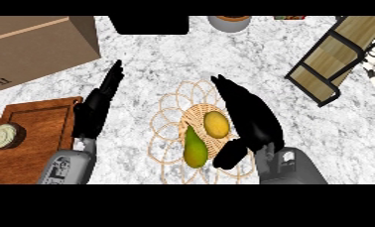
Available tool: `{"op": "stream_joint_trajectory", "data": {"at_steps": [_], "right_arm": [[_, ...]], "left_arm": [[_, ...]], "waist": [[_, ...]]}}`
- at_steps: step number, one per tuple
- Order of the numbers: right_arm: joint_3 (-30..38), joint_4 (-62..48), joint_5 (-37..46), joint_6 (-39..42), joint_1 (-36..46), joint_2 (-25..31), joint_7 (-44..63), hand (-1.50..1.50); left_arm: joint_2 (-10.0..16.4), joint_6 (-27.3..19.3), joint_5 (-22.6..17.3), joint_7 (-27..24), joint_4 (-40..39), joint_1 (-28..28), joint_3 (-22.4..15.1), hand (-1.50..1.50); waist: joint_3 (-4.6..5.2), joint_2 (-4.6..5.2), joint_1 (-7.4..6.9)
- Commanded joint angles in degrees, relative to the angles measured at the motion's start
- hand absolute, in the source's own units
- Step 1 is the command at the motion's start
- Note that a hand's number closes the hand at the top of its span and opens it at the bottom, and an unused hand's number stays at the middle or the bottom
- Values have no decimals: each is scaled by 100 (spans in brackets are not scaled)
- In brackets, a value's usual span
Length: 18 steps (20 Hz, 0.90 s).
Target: Pick the lemon from the placemat and place it in the tiered shelf
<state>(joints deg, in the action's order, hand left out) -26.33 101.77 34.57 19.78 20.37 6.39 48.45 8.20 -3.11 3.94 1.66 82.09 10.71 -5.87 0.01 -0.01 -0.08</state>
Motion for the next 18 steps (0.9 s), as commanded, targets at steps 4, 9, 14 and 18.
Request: {"op": "stream_joint_trajectory", "data": {"at_steps": [4,9,14,18], "right_arm": [[-16,-357,570,-76,-323,-295,-444,-150],[496,-381,443,524,-125,-130,-481,-150],[253,-262,941,507,-312,-530,-341,-150],[74,-1106,1179,-148,-185,-631,-660,-150]], "left_arm": [[139,343,-18,-148,120,-178,303,0],[-94,206,159,258,440,-230,151,0],[-185,234,232,-15,16,-9,359,0],[-212,280,315,169,299,-96,293,0]], "waist": [[0,-1,-3],[-1,-3,-4],[0,-2,9],[-1,-1,-5]]}}
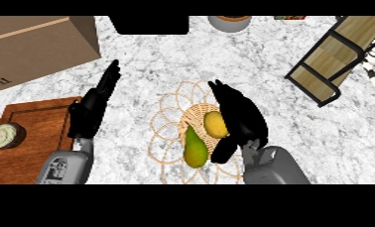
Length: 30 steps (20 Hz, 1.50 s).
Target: Pick the lemon from the placemat and place it in the tiered shelf
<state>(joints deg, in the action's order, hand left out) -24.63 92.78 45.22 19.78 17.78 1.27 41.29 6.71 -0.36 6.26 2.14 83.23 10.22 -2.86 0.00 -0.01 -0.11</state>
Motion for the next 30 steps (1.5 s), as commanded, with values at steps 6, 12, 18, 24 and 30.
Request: {"op": "stream_joint_trajectory", "data": {"at_steps": [6,12,18,24,30], "right_arm": [[-40,-840,220,-415,134,-122,-256,-150],[-18,-649,248,-316,-101,-126,-455,-150],[340,-1856,445,-854,54,-124,-1322,-150],[-9,-1660,557,-173,25,-4,-1275,150],[-84,-1093,967,-287,-162,16,-1428,150]], "left_arm": [[-253,-116,260,-30,-509,334,32,0],[-235,11,198,41,-215,165,137,0],[15,384,16,170,154,2,266,0],[-325,70,206,-80,-443,318,210,0],[-264,145,313,44,184,-160,86,0]], "waist": [[1,5,7],[1,-1,14],[-1,4,-15],[1,7,10],[0,-4,9]]}}
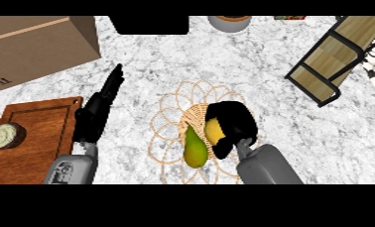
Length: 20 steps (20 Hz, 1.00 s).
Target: Pick the lemon from the placemat and place it in the tiered shelf
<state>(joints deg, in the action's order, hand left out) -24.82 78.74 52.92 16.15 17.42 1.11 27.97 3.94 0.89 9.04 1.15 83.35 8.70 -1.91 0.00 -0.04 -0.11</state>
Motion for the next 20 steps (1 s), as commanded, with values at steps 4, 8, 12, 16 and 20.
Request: {"op": "stream_joint_trajectory", "data": {"at_steps": [4,8,12,16,20], "right_arm": [[41,268,227,21,-42,-104,-101,150],[-47,1373,-319,2,-1172,1249,-1637,150],[58,1949,-791,246,-1889,2771,-3441,150],[1301,2286,-2105,213,-2437,3544,-4850,150],[2313,2456,-3501,579,-3144,3844,-5874,150]], "left_arm": [[114,125,-101,-73,-383,476,299,0],[-85,-135,107,104,44,-13,34,0],[178,-32,-74,22,-99,34,380,0],[104,-81,-39,-35,-11,-111,315,0],[69,-172,0,-86,112,-158,310,0]], "waist": [[1,4,18],[-3,-32,129],[-11,-81,423],[-22,-68,487],[-16,-77,521]]}}
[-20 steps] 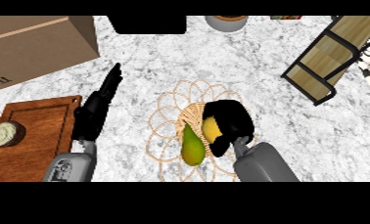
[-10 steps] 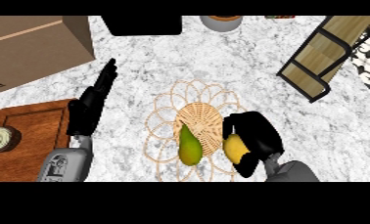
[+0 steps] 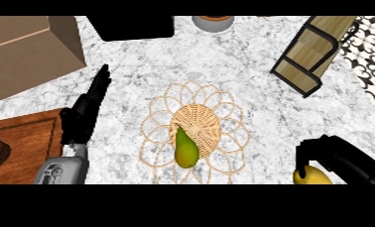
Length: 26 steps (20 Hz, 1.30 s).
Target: Pick the lemon from the placemat and place it in the tiered shelf
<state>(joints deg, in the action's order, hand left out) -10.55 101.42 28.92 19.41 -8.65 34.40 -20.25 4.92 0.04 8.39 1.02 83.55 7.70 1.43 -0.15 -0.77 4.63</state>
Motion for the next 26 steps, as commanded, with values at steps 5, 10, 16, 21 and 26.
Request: {"op": "stream_joint_trajectory", "data": {"at_steps": [5,10,16,21,26], "right_arm": [[2613,345,-2614,1056,-1134,1206,-1789,150],[4334,17,-3733,1432,-1334,1611,-1582,150],[5303,-421,-4755,1699,-848,1906,-670,150],[5581,-633,-4768,1418,-281,1929,-70,150],[5367,-854,-5140,1281,701,2431,1000,150]], "left_arm": [[34,78,-87,146,49,123,39,0],[53,137,10,-8,201,-116,-104,0],[-176,91,129,201,483,-154,-415,0],[85,279,-27,-234,-233,112,-40,0],[-147,176,102,196,82,132,-317,0]], "waist": [[19,13,-52],[23,33,-247],[19,57,-426],[19,79,-434],[18,75,-480]]}}
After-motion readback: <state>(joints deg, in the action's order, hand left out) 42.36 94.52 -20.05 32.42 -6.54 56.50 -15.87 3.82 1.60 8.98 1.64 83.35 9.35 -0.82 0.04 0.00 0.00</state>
